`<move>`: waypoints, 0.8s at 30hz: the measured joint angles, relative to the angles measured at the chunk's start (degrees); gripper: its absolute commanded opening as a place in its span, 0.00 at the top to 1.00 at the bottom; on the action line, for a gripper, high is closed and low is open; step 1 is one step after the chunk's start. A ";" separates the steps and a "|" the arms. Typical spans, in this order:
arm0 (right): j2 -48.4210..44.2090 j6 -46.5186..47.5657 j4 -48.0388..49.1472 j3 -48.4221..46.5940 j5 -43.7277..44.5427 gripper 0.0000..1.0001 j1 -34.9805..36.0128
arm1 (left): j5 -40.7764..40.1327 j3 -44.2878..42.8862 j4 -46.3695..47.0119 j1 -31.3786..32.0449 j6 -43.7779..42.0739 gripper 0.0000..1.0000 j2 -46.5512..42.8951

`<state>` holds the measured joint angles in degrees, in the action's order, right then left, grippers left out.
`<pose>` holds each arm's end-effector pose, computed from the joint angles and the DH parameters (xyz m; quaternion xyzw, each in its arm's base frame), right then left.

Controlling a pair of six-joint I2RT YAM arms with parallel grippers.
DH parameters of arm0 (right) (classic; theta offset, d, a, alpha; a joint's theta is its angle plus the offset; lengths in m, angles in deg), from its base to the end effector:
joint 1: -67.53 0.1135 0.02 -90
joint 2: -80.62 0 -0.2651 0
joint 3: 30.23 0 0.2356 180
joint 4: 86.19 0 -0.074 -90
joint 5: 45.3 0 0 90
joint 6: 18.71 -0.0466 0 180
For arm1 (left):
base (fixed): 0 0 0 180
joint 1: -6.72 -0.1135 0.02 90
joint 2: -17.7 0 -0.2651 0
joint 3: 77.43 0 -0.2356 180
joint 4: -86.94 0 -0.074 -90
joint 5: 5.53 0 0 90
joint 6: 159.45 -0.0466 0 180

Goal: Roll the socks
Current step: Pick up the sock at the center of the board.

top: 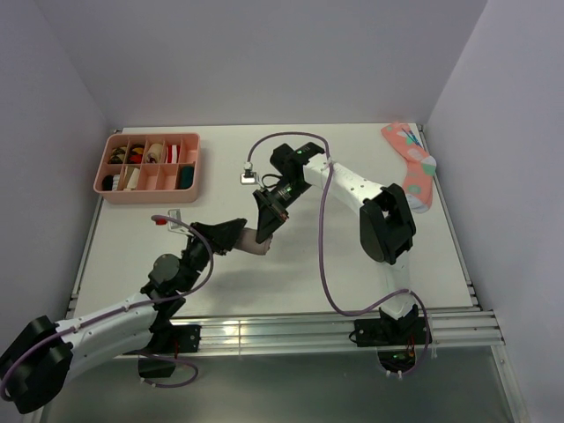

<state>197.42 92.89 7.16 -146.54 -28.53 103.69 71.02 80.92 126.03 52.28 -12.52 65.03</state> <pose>0.2801 0.2599 0.2608 0.4006 -0.6954 -0.5940 0.0557 0.1259 -0.1129 0.2340 -0.1524 0.6033 -0.5624 0.5445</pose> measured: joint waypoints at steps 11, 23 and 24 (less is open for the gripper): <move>-0.57 -2.71 2.51 0.76 0.72 1.00 -0.59 | -1.09 0.02 -3.96 0.00 1.97 0.31 -2.14; -2.29 -9.90 8.63 0.85 1.49 1.00 -2.67 | -1.38 0.13 -5.27 0.00 4.66 0.34 -2.03; -2.51 -10.95 9.79 1.11 1.53 1.00 -2.80 | -1.31 0.13 -5.25 0.00 4.90 0.34 -1.16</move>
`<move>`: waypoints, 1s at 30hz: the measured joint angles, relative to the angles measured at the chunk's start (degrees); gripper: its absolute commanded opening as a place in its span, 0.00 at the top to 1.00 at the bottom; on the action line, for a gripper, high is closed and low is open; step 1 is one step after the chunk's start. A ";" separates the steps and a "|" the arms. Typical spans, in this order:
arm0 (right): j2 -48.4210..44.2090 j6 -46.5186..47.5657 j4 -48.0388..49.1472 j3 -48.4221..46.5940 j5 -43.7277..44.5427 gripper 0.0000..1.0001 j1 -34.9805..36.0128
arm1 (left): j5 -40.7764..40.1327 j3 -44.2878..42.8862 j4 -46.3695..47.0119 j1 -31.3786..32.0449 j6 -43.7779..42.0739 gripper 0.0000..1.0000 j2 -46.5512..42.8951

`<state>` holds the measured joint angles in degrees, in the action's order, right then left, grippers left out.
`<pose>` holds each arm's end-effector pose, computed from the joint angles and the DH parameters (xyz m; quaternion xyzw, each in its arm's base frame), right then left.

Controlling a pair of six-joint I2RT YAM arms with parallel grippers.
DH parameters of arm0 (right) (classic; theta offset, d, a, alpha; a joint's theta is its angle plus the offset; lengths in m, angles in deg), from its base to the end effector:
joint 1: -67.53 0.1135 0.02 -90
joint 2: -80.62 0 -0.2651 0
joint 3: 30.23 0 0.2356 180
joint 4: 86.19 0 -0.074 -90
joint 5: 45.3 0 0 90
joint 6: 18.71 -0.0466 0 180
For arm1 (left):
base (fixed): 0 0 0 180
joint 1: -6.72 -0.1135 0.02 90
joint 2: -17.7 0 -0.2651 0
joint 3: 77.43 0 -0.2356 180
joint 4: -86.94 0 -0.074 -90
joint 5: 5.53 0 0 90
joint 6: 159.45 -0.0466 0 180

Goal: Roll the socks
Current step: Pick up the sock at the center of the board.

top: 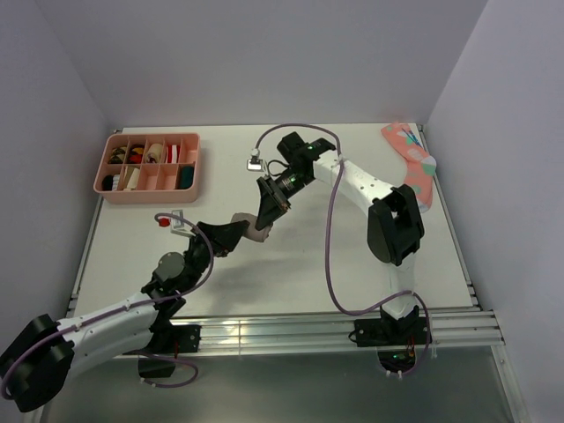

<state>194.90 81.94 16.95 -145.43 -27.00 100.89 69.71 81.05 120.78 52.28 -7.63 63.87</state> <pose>0.2982 0.2493 0.2730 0.3679 -0.7190 -0.5894 0.0172 0.1262 -0.1117 0.2255 -0.1877 0.6225 -0.5592 0.5143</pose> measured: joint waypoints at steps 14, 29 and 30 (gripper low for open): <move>-1.40 -11.43 11.28 3.26 1.14 1.00 -0.87 | 1.22 -0.63 2.32 0.02 2.10 0.35 3.96; -1.84 -13.73 13.27 4.24 0.15 1.00 -1.11 | 1.66 -1.05 5.57 0.02 2.60 0.41 8.09; -1.86 -13.66 13.25 4.33 0.11 1.00 -1.11 | 1.64 -1.05 5.68 0.02 2.64 0.42 8.07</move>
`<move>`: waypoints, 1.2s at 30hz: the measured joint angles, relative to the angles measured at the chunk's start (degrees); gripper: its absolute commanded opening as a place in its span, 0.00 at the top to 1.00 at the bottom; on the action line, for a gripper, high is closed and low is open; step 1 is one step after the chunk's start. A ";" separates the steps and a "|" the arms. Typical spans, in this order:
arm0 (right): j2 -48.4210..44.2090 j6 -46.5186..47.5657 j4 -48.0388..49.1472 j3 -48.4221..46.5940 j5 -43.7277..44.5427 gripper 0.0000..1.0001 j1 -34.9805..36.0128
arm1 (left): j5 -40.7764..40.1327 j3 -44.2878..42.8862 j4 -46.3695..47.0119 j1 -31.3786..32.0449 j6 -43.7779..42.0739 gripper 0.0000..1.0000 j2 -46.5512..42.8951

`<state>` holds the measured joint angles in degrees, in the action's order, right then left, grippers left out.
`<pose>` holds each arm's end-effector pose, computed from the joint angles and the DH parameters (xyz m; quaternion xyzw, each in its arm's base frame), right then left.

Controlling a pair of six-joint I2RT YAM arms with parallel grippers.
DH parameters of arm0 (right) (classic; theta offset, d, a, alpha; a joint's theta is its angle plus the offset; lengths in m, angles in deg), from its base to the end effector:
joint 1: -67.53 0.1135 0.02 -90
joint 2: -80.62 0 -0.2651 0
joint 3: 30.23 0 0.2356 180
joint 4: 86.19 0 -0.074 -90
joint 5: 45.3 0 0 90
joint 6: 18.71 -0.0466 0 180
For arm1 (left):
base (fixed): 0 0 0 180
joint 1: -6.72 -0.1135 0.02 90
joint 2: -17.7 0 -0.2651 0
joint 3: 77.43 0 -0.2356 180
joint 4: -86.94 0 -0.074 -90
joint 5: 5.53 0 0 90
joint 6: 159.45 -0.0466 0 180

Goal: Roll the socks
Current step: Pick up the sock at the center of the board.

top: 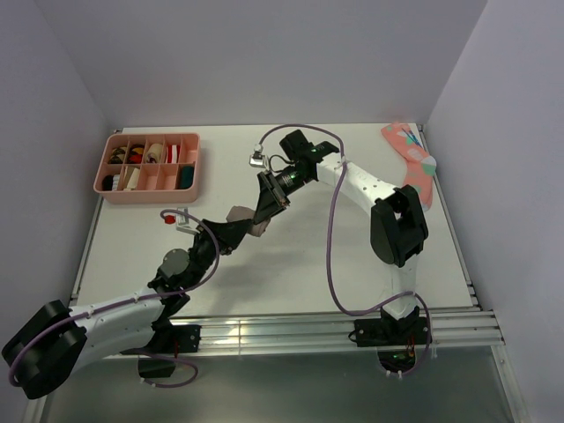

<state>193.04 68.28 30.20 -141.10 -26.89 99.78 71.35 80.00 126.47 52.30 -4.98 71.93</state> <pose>0.3095 0.2476 0.2717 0.3217 -0.7347 -0.5972 0.0067 0.1362 -0.1239 0.2213 -0.1921 0.6296 -0.5707 0.4909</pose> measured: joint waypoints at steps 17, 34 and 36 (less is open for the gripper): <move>-0.09 2.05 -0.76 0.11 -0.42 1.00 0.13 | -0.09 0.00 1.64 0.00 1.22 0.63 0.70; -1.20 3.61 -1.66 0.11 4.13 0.49 0.50 | -0.26 -0.57 -1.44 0.04 1.14 1.00 -0.76; -2.29 3.78 -1.36 0.15 6.51 0.43 0.68 | -0.37 -0.83 -2.89 0.04 0.70 1.00 -2.25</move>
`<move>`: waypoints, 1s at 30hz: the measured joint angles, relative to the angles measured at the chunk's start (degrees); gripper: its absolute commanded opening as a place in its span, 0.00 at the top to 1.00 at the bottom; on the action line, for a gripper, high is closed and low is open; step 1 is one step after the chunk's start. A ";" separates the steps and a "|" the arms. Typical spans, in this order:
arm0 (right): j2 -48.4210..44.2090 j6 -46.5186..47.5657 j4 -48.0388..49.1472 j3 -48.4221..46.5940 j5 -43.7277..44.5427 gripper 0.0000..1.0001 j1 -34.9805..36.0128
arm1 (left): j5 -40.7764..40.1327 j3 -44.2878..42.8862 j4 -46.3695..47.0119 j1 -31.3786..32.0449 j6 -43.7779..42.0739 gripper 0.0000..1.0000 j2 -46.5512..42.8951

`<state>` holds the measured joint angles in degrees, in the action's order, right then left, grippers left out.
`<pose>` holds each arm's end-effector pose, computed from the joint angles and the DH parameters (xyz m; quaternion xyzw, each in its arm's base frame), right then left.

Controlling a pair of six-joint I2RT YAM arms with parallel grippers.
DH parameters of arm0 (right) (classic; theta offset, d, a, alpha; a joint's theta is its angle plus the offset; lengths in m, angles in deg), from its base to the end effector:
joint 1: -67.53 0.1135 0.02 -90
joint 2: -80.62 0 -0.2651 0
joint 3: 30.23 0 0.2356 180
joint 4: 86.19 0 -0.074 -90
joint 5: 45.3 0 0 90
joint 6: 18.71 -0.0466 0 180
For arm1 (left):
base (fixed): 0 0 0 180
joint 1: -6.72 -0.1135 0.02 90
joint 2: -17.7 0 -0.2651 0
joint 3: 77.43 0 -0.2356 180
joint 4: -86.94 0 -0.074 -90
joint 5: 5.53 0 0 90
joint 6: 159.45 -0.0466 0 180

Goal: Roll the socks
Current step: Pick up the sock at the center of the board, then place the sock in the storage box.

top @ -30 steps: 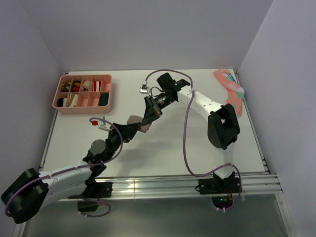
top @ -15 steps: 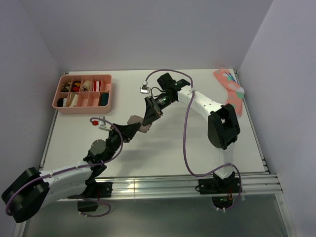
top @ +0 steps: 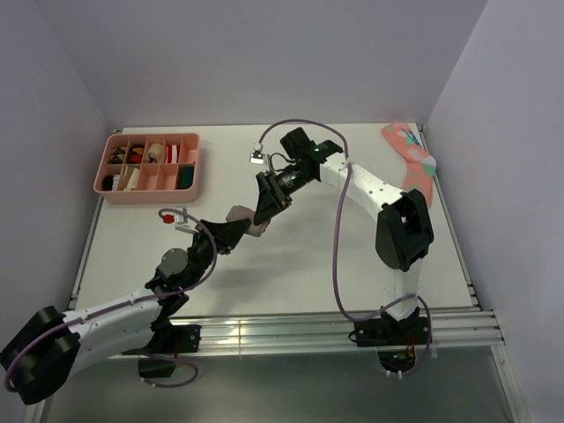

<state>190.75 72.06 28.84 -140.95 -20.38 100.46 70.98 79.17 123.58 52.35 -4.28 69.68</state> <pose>0.3021 0.2460 0.2804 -0.3524 0.7522 0.5558 0.0343 0.1349 -0.1223 0.2264 -0.1979 0.6266 -0.5735 0.4892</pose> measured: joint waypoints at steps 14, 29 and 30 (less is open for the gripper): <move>-7.87 2.71 1.25 0.42 15.02 0.38 -5.81 | -0.24 -19.34 -28.48 -5.60 -12.50 1.00 -6.82; -22.49 15.32 -1.53 8.07 32.61 0.37 -13.27 | 18.51 -58.12 -63.10 -40.28 -31.89 1.00 20.17; -23.28 16.02 -1.57 9.46 33.38 0.37 -13.84 | 19.10 -59.43 -64.85 -42.14 -32.65 1.00 21.68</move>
<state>167.47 88.08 27.27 -131.48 13.00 86.62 90.08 19.74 58.73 10.21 -36.94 91.36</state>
